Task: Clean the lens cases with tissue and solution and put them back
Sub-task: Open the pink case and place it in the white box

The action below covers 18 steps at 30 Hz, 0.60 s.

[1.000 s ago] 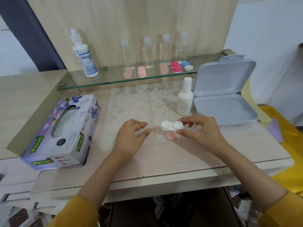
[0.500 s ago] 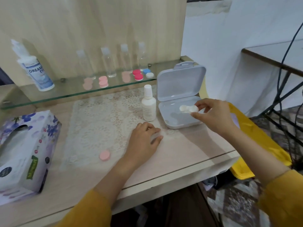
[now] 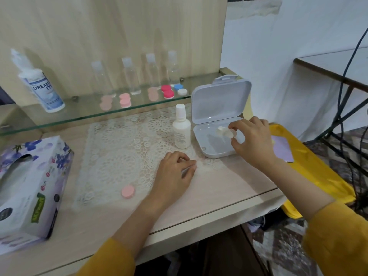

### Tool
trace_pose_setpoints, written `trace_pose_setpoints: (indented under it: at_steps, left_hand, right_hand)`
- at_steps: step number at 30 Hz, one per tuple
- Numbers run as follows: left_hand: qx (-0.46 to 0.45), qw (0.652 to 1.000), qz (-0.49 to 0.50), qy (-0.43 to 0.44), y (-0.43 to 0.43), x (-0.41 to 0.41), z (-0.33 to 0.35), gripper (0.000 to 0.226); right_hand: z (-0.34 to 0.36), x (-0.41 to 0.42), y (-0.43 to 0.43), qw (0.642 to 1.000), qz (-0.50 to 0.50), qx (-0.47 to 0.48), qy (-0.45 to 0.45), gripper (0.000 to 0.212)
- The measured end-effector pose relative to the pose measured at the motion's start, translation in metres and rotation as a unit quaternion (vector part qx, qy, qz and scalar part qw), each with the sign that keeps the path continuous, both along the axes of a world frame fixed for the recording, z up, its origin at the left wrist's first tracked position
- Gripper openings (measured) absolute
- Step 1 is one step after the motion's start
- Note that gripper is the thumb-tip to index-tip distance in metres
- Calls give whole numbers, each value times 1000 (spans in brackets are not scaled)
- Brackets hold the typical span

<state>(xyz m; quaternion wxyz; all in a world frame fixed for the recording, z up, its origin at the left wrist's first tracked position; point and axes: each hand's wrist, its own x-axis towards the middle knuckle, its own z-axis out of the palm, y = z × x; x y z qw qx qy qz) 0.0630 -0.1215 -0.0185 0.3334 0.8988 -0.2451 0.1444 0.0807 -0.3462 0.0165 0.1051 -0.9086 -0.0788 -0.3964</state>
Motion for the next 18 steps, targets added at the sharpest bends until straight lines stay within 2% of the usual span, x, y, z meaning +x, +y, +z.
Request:
trace_pose_setpoints:
  at_steps: [3,9,18]
  left_hand:
    - [-5,1000,-2,2,0,0,0,46]
    - [-7,1000,-1,-2,0,1,-3,39]
    - [-11,1000,-1,-17,0,2,-5,43]
  right_hand:
    - [-3,2,0,1000,1,-5,-3,20]
    - [-4,3,0,1000,8,-18,-20,23]
    - [-8,6,1,999,7,-14,-38,26]
